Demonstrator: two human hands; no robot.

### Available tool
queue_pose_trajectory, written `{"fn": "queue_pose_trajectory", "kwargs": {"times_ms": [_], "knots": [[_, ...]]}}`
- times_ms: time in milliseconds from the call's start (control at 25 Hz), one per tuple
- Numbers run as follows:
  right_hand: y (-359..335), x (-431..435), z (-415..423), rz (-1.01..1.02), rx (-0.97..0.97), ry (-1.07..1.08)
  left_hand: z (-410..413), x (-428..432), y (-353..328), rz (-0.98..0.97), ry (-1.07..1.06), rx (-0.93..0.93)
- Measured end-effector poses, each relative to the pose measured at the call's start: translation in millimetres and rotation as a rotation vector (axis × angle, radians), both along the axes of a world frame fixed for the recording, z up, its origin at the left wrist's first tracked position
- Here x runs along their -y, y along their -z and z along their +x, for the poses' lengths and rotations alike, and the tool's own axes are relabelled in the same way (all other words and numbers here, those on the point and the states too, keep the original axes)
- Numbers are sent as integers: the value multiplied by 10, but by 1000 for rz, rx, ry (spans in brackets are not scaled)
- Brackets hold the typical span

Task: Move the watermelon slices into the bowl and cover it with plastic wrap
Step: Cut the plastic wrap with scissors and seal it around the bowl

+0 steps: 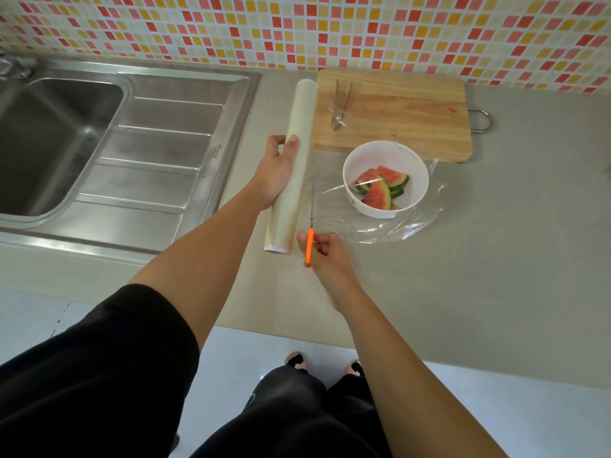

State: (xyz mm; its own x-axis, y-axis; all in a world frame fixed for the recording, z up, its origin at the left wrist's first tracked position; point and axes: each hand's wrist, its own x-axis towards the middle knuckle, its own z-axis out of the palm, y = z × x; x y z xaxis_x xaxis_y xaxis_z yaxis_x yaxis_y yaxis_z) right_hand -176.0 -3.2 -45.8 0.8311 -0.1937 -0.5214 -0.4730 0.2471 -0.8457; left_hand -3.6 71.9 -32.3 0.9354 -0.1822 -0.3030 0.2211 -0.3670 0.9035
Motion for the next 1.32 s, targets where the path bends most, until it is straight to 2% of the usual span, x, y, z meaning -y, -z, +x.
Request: {"fn": "queue_pose_trajectory", "kwargs": {"times_ms": [1320], "knots": [[-4, 82, 498, -17, 30, 58, -43, 5, -3, -30, 30, -22]]}}
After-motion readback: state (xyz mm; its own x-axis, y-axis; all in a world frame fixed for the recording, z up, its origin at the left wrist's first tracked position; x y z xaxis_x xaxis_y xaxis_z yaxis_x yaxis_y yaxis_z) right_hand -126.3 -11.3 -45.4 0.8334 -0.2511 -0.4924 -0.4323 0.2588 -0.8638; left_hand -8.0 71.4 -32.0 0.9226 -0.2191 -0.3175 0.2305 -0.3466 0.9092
